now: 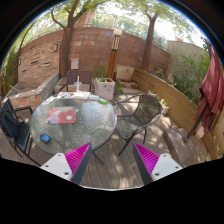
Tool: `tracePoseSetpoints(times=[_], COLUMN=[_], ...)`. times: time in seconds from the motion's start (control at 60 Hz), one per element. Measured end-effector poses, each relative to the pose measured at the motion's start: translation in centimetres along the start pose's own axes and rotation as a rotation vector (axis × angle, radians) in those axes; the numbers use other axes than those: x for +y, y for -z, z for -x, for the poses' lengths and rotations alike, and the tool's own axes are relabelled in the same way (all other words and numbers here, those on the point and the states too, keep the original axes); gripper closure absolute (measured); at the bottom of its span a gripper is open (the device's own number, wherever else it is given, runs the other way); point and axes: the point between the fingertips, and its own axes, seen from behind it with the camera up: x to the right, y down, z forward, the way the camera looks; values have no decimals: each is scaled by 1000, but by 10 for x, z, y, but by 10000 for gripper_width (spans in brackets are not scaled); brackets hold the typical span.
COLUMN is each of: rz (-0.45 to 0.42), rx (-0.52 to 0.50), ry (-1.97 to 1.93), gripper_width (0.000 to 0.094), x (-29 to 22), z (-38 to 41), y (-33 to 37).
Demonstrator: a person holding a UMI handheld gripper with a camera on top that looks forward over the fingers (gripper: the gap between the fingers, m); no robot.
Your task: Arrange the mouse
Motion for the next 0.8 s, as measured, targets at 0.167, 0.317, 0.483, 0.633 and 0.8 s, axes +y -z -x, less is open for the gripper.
tracePoseSetpoints(times=[0.167, 0.317, 0.483, 0.633, 0.8], rz=[24, 56, 107, 101, 66], rx=[0, -11, -99, -209, -289], ry=[-11, 4, 41, 63, 74], gripper_width=[89, 87, 81, 83, 82], x=[23, 59, 111, 133, 120], z=[-9, 6, 69, 177, 287], y=[0, -7, -19, -48, -101])
